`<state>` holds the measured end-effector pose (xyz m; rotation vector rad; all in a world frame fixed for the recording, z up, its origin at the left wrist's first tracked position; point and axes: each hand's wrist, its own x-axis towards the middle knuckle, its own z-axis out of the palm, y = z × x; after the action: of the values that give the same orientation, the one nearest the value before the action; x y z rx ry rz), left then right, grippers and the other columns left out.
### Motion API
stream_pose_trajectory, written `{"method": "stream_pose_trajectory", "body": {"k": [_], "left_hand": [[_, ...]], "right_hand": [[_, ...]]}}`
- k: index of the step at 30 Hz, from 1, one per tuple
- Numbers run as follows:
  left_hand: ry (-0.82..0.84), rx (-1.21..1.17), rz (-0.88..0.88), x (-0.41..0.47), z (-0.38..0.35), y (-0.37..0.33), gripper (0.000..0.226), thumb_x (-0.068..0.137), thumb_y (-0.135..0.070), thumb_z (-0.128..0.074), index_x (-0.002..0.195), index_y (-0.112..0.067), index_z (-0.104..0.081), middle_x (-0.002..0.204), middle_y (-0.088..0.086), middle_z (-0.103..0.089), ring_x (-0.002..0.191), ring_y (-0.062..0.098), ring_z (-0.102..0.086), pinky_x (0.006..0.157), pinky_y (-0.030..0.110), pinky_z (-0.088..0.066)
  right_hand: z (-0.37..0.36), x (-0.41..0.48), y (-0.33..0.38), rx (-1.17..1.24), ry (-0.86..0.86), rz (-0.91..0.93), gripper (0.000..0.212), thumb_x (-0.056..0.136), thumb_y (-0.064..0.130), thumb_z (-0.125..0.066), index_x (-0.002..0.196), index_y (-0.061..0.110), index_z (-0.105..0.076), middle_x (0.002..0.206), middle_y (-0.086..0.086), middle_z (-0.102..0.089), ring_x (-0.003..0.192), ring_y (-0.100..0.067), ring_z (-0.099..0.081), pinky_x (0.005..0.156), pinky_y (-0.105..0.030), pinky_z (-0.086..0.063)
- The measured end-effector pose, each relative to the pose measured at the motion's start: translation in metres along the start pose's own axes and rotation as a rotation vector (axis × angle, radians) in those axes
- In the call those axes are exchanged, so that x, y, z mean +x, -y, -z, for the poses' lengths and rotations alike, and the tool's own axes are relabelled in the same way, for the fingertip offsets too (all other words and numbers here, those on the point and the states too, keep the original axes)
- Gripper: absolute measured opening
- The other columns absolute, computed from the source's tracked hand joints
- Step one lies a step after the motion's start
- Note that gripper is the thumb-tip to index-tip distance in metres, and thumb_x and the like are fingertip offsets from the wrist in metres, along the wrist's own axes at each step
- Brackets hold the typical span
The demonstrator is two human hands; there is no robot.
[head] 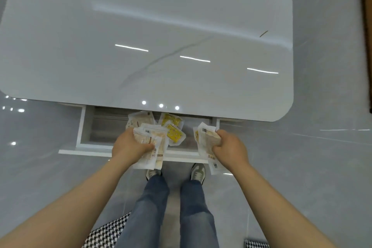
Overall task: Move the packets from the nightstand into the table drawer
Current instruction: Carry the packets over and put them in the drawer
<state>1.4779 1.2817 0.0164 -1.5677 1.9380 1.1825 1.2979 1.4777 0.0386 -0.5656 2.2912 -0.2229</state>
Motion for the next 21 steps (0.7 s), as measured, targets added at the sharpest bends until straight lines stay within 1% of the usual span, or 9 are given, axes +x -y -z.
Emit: {"method": "stream_pose_trajectory", "body": {"k": [2,4,6,9,11,12,15,19,21], "left_hand": [[0.0,0.004,0.024,0.023,-0.015,0.012,0.051,0.063,-0.037,-0.083,0.101,-0.021,-0.052,0.102,-0.002,-0.063,0.089,0.019,-0.059,0.068,0.032,-0.047],[0.004,-0.005,0.054,0.047,-0.031,0.023,0.056,0.062,-0.038,-0.083,0.107,-0.021,-0.054,0.106,-0.001,-0.065,0.095,0.022,-0.061,0.074,0.035,-0.051],[0.0,-0.019,0.077,0.069,-0.049,0.032,0.057,0.064,-0.036,-0.083,0.11,-0.019,-0.055,0.109,0.001,-0.065,0.099,0.024,-0.061,0.078,0.035,-0.051],[-0.006,-0.013,0.097,0.103,-0.073,0.042,0.059,0.065,-0.033,-0.083,0.113,-0.016,-0.054,0.109,0.004,-0.064,0.101,0.027,-0.06,0.075,0.033,-0.047],[-0.006,-0.015,0.099,0.126,-0.088,0.048,0.057,0.066,-0.031,-0.083,0.112,-0.016,-0.054,0.108,0.005,-0.065,0.1,0.026,-0.06,0.073,0.032,-0.046],[-0.003,-0.017,0.094,0.136,-0.095,0.051,0.055,0.066,-0.03,-0.083,0.111,-0.015,-0.054,0.108,0.005,-0.065,0.099,0.025,-0.06,0.072,0.031,-0.045],[-0.003,-0.022,0.075,0.161,-0.113,0.057,0.05,0.068,-0.027,-0.082,0.106,-0.014,-0.053,0.105,0.006,-0.064,0.093,0.023,-0.058,0.072,0.028,-0.042],[-0.003,0.008,0.078,0.183,-0.128,0.064,0.055,0.068,-0.029,-0.082,0.112,-0.011,-0.053,0.107,0.007,-0.063,0.101,0.026,-0.059,0.072,0.028,-0.042],[-0.001,0.045,0.085,0.191,-0.132,0.07,0.06,0.068,-0.031,-0.082,0.115,-0.01,-0.051,0.11,0.008,-0.063,0.104,0.028,-0.059,0.071,0.028,-0.042]], "right_hand": [[-0.017,0.017,-0.003,-0.001,0.007,-0.015,0.03,0.078,0.008,-0.053,0.102,0.024,-0.061,0.078,0.005,-0.057,0.071,-0.02,-0.052,0.053,-0.023,-0.034],[-0.036,0.038,-0.008,-0.005,0.019,-0.017,0.036,0.077,0.009,-0.053,0.107,0.026,-0.062,0.085,0.002,-0.062,0.073,-0.019,-0.053,0.057,-0.024,-0.038],[-0.054,0.061,-0.013,-0.019,0.046,-0.025,0.037,0.077,0.009,-0.053,0.109,0.026,-0.061,0.09,0.002,-0.065,0.076,-0.02,-0.055,0.058,-0.025,-0.038],[-0.076,0.096,-0.02,-0.071,0.082,-0.025,0.043,0.077,0.007,-0.052,0.115,0.026,-0.059,0.101,-0.001,-0.067,0.084,-0.022,-0.058,0.054,-0.023,-0.034],[-0.089,0.117,-0.023,-0.1,0.093,-0.009,0.043,0.077,0.006,-0.051,0.115,0.024,-0.059,0.102,-0.002,-0.067,0.083,-0.022,-0.056,0.05,-0.022,-0.031],[-0.096,0.127,-0.025,-0.115,0.096,-0.002,0.041,0.078,0.006,-0.051,0.115,0.022,-0.059,0.102,-0.003,-0.066,0.084,-0.022,-0.057,0.051,-0.022,-0.032],[-0.113,0.153,-0.026,-0.138,0.124,0.031,0.04,0.077,0.006,-0.053,0.113,0.022,-0.06,0.102,-0.002,-0.066,0.094,-0.025,-0.061,0.063,-0.025,-0.039],[-0.135,0.18,-0.026,-0.118,0.24,0.088,0.032,0.075,0.009,-0.056,0.103,0.025,-0.063,0.097,0.0,-0.068,0.091,-0.023,-0.062,0.066,-0.029,-0.05],[-0.144,0.188,-0.027,-0.13,0.263,0.115,0.032,0.077,0.01,-0.057,0.104,0.024,-0.063,0.099,0.0,-0.068,0.093,-0.024,-0.062,0.066,-0.029,-0.049]]}}
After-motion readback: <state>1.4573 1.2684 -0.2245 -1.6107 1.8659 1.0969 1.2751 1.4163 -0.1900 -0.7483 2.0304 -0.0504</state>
